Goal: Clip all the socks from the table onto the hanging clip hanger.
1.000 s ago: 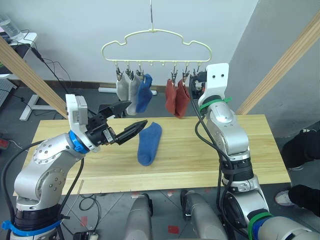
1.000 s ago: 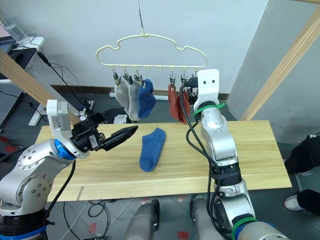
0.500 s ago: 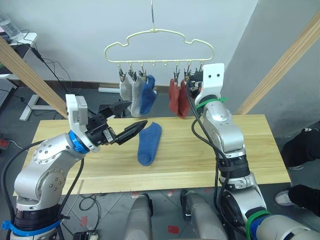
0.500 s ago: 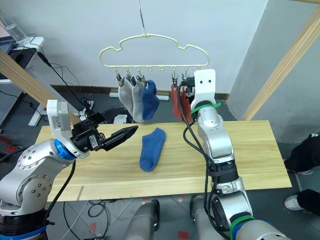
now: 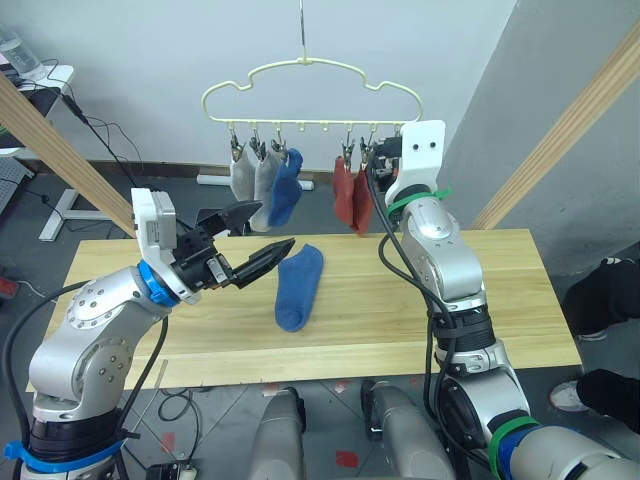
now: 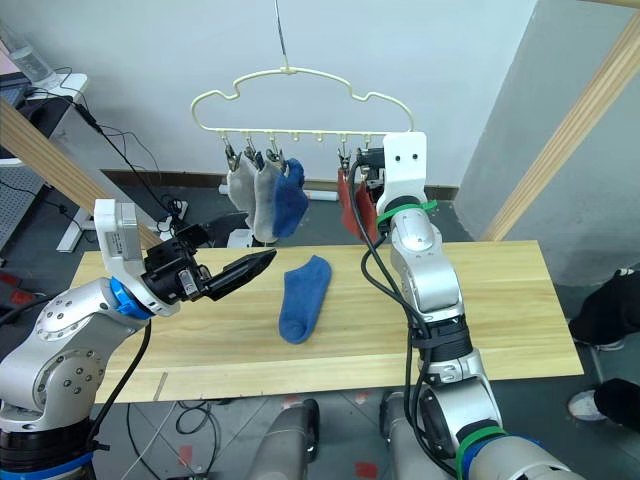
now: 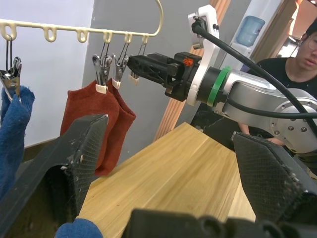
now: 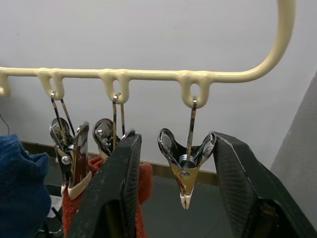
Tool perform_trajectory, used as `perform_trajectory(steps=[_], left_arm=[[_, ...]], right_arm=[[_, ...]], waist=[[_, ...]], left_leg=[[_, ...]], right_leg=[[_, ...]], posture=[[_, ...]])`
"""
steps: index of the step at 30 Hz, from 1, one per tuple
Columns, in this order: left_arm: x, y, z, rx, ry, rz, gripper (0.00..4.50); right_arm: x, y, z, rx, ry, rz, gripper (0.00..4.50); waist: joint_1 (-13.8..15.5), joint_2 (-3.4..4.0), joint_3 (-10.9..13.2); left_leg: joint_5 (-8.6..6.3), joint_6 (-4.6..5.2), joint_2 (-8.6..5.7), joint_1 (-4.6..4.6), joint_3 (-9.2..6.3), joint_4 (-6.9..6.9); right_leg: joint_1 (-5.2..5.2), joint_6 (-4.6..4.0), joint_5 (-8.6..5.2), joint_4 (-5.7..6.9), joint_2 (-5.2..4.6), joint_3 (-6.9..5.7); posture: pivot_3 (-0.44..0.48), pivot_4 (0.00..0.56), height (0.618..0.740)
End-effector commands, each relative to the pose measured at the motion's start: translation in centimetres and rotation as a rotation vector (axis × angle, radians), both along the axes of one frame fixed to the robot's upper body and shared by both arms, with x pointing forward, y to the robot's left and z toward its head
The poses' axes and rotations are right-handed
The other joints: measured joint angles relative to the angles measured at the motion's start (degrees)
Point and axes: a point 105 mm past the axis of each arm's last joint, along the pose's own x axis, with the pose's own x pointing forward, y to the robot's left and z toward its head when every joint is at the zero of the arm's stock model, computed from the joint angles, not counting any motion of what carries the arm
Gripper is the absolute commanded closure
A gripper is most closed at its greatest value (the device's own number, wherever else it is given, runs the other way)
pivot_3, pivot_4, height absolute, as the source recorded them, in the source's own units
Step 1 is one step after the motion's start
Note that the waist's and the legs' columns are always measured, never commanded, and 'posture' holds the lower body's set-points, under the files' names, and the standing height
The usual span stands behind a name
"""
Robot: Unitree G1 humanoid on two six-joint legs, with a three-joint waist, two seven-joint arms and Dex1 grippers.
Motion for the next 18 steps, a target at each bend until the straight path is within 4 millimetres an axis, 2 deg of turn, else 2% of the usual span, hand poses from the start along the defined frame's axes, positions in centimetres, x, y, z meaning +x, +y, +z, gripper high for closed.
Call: perform_trajectory(steps=[1, 18], left_arm=[[-0.7, -0.5, 0.5, 0.016, -0.032, -0.023, 0.00], [-0.8, -0.6, 0.5, 0.016, -0.032, -0.023, 0.00]], right_arm=[[-0.6, 0.7, 2.1, 0.012, -0.083, 0.027, 2.24], [-1.0, 2.0, 2.3, 0.033, -0.092, 0.093, 2.24]], waist=[[0.0, 0.00, 0.0], [0.0, 0.00, 0.0]], left_leg=[[0.00, 0.00, 0.00, 0.00, 0.00, 0.00], [0.00, 0.00, 0.00, 0.00, -0.01, -0.01]], right_leg=[[0.00, 0.00, 0.00, 0.00, 0.00, 0.00], [0.00, 0.00, 0.00, 0.00, 0.00, -0.01]], posture=[[0.081, 0.326, 0.740], [0.088, 0.321, 0.740]])
